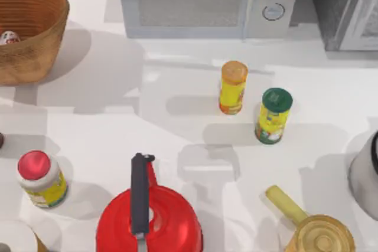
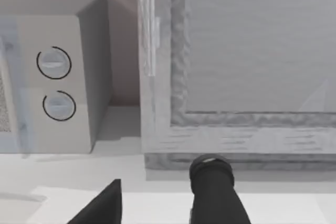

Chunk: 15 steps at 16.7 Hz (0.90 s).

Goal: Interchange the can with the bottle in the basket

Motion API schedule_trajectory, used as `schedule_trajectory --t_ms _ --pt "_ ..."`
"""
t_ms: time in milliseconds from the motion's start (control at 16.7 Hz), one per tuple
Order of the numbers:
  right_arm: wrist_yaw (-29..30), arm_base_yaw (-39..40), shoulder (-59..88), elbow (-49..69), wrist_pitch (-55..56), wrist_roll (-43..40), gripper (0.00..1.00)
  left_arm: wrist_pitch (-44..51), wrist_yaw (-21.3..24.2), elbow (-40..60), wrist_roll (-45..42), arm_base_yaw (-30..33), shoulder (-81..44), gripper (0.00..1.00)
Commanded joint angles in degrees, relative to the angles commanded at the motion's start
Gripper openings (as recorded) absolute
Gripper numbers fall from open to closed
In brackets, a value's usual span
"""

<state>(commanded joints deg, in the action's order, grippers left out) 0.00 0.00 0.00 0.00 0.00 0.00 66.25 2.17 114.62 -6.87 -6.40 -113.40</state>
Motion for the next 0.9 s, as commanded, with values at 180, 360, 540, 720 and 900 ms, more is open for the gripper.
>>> schedule_trajectory --t_ms 180,360,540,720,900 --pt "0.0 0.0 0.0 0.0 0.0 0.0 1.0 7.42 0.69 13.95 -0.74 -0.35 -13.58 1.0" --pt "0.0 0.0 0.0 0.0 0.0 0.0 1.0 13.42 1.35 25.59 -1.25 -0.51 -24.95 1.0" --pt "0.0 0.0 0.0 0.0 0.0 0.0 1.0 17.7 1.89 34.17 -1.56 -0.54 -33.39 1.0" --pt "0.0 0.0 0.0 0.0 0.0 0.0 1.0 20.02 2.21 38.96 -1.71 -0.53 -38.11 1.0" --pt "0.0 0.0 0.0 0.0 0.0 0.0 1.0 20.39 2.26 39.74 -1.73 -0.53 -38.88 1.0"
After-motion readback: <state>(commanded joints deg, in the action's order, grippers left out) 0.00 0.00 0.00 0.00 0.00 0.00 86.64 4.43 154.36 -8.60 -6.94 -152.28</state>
